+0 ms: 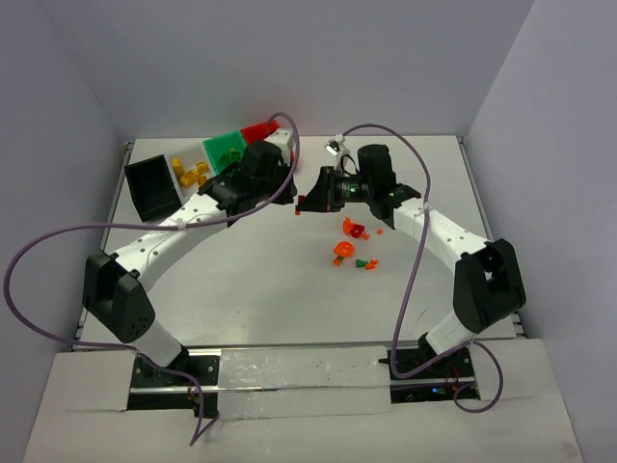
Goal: Sort the legos into containers by color
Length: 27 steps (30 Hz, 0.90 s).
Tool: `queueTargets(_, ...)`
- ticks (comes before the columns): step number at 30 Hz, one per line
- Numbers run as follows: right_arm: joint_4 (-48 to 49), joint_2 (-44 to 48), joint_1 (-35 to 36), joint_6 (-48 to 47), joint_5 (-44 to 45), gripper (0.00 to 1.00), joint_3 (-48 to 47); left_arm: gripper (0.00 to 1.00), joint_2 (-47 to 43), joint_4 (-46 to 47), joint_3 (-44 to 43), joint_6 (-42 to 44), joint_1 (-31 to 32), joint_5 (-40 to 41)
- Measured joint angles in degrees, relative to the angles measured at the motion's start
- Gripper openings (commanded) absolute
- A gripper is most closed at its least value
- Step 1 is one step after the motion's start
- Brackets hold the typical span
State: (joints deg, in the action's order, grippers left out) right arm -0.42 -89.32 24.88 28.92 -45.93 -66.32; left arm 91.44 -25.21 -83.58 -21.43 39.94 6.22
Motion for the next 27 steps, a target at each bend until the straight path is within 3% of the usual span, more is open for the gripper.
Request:
queueTargets(4, 0.01, 0.73, 0.0, -0.6, -0.02, 0.0, 0.06, 0.0, -0.33, 0.04, 3.67, 1.24, -3.4, 3.33)
queueTargets(10, -0.11, 2.06, 0.26, -2.63, 0.25, 0.0, 0.15, 0.0, -0.98, 0.19, 6.82, 3.94, -16.0, 5.05)
queueTargets(20, -2.01, -1.14, 3.95, -4.97, 2.86, 0.0, -3.9, 0.0, -1.54, -1.1, 5.42, 14.61, -43.43, -6.97)
queueTargets(27, -1.71, -5.93, 5.54, -4.77, 2.75, 0.0, -6.65, 0.01, 11.61, -2.53, -6.33, 18.87, -52.7, -13.71)
